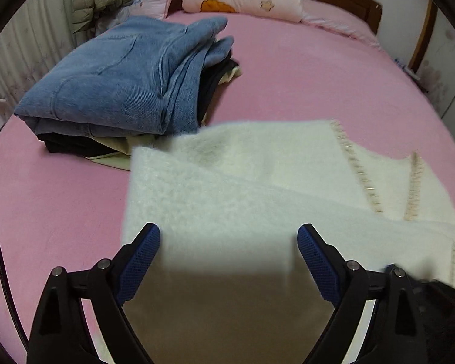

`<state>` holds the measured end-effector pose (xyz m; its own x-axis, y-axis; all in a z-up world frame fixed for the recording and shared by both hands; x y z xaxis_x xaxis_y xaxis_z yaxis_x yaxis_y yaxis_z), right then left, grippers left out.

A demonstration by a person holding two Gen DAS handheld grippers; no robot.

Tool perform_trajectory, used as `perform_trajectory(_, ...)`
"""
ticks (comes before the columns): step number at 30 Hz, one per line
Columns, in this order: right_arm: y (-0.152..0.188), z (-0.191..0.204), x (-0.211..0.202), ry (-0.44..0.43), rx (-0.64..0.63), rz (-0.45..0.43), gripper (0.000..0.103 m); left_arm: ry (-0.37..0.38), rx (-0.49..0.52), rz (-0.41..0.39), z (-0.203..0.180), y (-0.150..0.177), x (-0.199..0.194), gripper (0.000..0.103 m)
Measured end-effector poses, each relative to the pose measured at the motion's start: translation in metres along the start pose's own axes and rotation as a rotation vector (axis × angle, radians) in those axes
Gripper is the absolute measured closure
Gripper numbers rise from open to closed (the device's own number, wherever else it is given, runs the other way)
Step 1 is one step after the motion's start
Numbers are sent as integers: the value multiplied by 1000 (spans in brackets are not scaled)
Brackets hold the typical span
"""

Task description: Fold large clothes

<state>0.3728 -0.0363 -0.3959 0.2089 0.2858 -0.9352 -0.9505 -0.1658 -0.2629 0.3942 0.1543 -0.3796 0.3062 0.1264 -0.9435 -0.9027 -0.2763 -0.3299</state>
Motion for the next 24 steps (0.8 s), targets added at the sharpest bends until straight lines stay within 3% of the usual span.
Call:
perform_trajectory(2, -7, -25, -6, -41, 17, -26, 103, -25, 16, -2, 4, -6, 15, 12)
perform_trajectory(3, -8, -38, -13, -14, 21, -40, 103, -26, 18, -6, 6, -8, 22, 12)
perform_trajectory(7, 6, -124, -40, 284, 75, -72, 103, -11, 13, -12, 7, -9, 30, 9)
perform_trajectory(8, 14, -150, -45, 282, 119, -67, 103, -15, 18, -18, 6, -9, 32, 8)
perform_trajectory(9, 20, -165, -50, 199, 155, -71, 103, -23, 25, -22, 7, -10, 34, 7)
perform_trajectory(11, 30, -182, -62, 139, 205, -68, 103, -44, 34, -21, 6, -10, 37, 6)
perform_trajectory(13, 45, -213, -77, 439, 239, -15, 97, -50, 34, -12, 6, -10, 39, 5)
perform_trajectory(14, 54, -223, -83, 448, 261, -15, 98, -59, 34, -5, 5, -11, 38, 5)
perform_trajectory(16, 72, -233, -98, 295, 394, -38, 100, -102, 41, 12, 2, -12, 31, 6)
perform_trajectory(18, 86, -236, -113, 217, 472, -42, 100, -130, 45, 18, 2, -13, 17, 6)
perform_trajectory(24, 99, -201, -168, 197, 387, -55, 97, -59, 63, -40, -20, 1, -69, 6)
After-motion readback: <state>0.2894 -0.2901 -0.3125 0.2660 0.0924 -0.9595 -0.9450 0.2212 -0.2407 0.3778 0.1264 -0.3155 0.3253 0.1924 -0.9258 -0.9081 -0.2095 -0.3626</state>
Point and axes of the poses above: each gripper's, at about its wrist camera, not at the fingertips, and x roughly the way its jaws point, z to its left, y to its underside, the point moved 9 cm from there along x, roughly the way its jaws point, and after that the axes turned 10 degrees about z, right-handed, at the moved point
